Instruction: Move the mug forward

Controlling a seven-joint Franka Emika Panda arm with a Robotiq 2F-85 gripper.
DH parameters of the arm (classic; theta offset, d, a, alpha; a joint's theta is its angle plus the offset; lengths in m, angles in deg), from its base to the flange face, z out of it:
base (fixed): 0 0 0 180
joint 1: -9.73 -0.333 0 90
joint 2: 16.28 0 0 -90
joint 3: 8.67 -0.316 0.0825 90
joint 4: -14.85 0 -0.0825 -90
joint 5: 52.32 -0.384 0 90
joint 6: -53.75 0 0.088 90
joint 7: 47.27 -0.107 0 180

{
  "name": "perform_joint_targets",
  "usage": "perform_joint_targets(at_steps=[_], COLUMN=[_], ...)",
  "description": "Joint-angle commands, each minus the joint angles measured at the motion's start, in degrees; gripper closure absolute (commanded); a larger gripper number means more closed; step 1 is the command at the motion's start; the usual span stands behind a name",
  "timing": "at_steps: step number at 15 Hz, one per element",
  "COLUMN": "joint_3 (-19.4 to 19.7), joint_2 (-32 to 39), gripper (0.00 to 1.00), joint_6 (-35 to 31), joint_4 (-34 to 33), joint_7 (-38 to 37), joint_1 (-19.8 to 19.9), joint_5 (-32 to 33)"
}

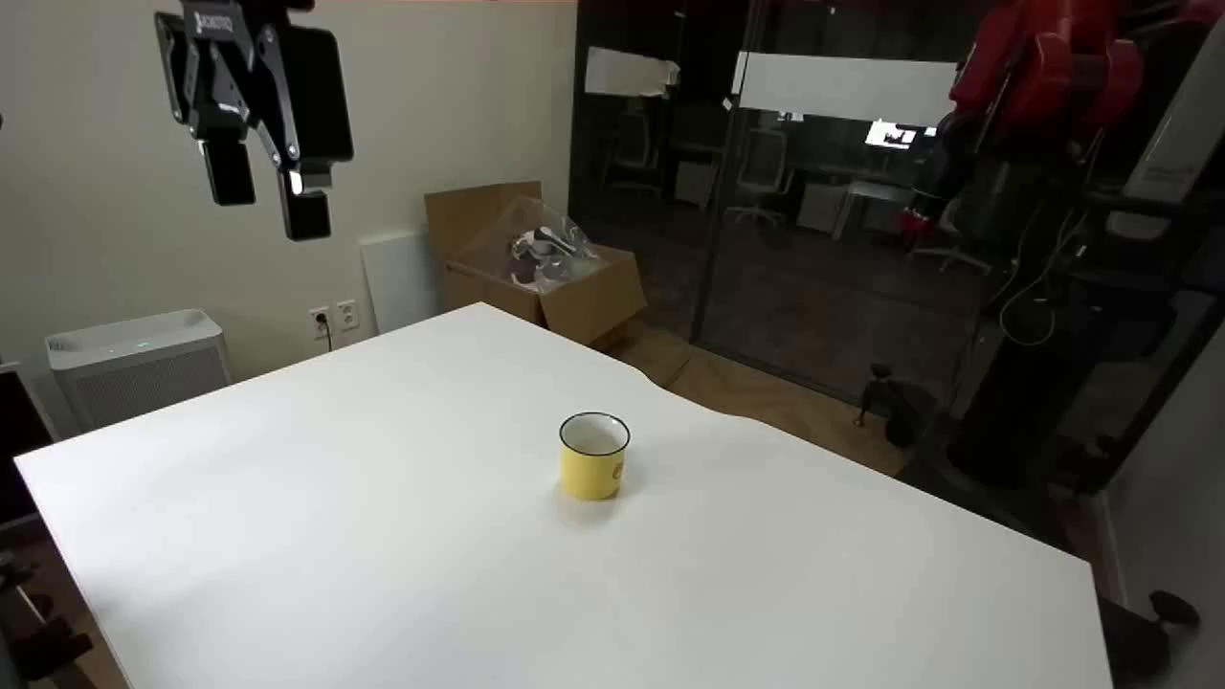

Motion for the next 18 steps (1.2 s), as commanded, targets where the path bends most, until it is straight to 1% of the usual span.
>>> perform_joint_targets(at_steps=[1, 15, 16, 18], joint_3=[-0.13, -0.13, -1.0, -1.63], joint_2=[0.04, 0.04, -0.53, 0.91], gripper=[0.0, 0.0, 0.0, 0.0], joint_6=[0.13, 0.13, -4.03, -12.18], joint_4=[-0.1, -0.1, 0.86, 1.22], joint_7=[0.09, 0.1, -1.54, -4.01], joint_1=[0.16, 0.16, 0.67, 2.0], joint_5=[-0.07, -0.07, 0.8, 2.05])
